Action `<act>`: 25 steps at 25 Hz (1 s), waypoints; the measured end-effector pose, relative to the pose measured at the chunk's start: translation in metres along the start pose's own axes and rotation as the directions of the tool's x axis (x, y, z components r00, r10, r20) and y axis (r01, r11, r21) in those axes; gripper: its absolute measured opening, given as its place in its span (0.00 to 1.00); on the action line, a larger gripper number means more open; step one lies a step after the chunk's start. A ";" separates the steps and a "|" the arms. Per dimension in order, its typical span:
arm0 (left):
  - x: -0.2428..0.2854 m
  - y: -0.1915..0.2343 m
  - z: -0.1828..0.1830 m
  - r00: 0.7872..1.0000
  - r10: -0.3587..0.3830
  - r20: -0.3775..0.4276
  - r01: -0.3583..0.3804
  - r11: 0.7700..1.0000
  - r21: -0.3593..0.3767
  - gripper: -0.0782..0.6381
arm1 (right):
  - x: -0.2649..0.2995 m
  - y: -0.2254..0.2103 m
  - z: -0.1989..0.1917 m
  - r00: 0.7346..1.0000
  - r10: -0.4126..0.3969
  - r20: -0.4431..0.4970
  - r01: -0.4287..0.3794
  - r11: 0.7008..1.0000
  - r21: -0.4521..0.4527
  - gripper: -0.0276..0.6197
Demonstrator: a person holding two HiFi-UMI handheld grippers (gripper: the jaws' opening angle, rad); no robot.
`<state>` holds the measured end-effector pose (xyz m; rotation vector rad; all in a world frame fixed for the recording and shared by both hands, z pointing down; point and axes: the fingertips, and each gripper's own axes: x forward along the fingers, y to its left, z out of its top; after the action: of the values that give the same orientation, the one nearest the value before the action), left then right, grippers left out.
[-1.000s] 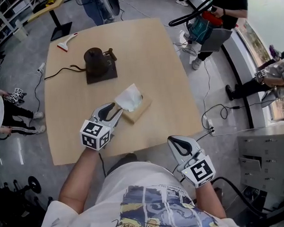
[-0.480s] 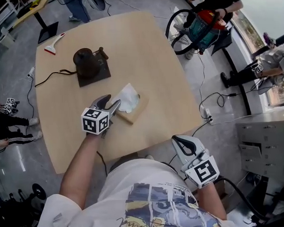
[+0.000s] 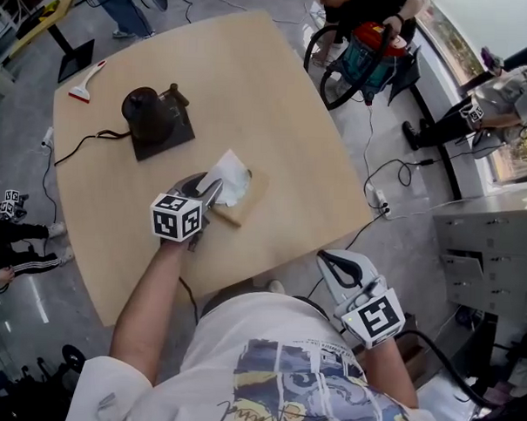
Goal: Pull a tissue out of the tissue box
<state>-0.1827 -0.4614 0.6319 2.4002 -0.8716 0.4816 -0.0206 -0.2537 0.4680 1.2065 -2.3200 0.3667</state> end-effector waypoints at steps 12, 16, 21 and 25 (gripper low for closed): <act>-0.004 -0.024 0.016 0.999 0.039 0.031 -0.042 0.991 0.124 0.12 | -0.010 -0.005 -0.011 1.000 0.009 0.025 -0.008 1.000 -0.016 0.05; -0.009 -0.042 0.021 0.998 0.048 0.042 -0.054 0.986 0.158 0.12 | -0.023 -0.006 -0.017 1.000 0.015 0.027 -0.015 1.000 -0.011 0.05; -0.015 -0.060 0.030 0.996 0.066 0.062 -0.077 0.977 0.200 0.12 | -0.035 -0.009 -0.022 0.998 0.028 0.061 -0.027 0.999 -0.020 0.05; -0.020 -0.075 0.035 0.994 0.079 0.074 -0.094 0.968 0.233 0.12 | -0.047 -0.012 -0.027 0.996 0.037 0.081 -0.035 0.999 -0.026 0.05</act>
<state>-0.1416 -0.4240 0.5671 2.6144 -0.9998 0.5730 0.0202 -0.2164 0.4659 1.1896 -2.4115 0.3054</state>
